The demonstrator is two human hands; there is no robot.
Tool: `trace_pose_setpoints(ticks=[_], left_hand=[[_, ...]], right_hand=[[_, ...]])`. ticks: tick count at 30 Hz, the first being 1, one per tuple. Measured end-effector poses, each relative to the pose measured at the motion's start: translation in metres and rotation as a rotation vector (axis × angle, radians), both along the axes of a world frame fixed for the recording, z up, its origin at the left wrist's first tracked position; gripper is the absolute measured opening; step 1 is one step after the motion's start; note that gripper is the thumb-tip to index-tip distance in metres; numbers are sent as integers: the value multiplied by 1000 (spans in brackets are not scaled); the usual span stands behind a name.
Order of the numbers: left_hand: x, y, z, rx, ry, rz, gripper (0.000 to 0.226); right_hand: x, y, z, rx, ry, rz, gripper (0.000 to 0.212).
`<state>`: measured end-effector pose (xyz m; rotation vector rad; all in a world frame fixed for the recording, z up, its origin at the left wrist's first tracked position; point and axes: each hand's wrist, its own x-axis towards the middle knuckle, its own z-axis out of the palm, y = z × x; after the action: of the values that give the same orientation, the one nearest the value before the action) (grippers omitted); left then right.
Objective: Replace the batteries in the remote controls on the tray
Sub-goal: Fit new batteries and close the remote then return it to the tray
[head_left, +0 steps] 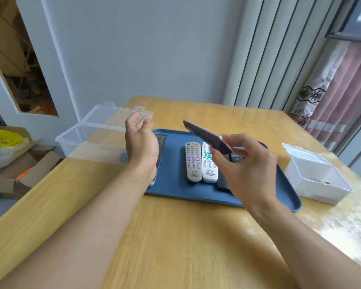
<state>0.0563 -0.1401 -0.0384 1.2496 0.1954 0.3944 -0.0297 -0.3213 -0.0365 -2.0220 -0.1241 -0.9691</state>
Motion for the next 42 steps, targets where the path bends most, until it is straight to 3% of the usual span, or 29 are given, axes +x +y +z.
trace_pose_setpoints(ticks=[3,6,15,20,27,30,33,36,42], left_hand=[[11,10,-4,150,54,-82,24],[13,13,-5,215,120,-151,22],[5,10,-3,379,144,-227,37],[3,7,-5,435,159,-234,37],[2,5,-10,668,136,-245,43],[-1,2,-16,1017,113,-248,44],[-11,0,-15,1356,144,-298,43],[-15,0,-15,1388,174,-354,41],[-16,-1,-13,1376,190,-333,40]], right_hand=[[9,6,-11,-351,-152,31,27],[16,18,-19,-544,-206,70,26],[22,34,-43,-813,-97,253,25],[23,37,-47,-841,-16,326,18],[22,30,-43,-639,90,377,26],[23,19,-38,-683,119,107,27],[23,12,-35,-758,386,21,50],[20,12,-34,-831,453,52,69],[6,21,-28,-884,344,-10,73]])
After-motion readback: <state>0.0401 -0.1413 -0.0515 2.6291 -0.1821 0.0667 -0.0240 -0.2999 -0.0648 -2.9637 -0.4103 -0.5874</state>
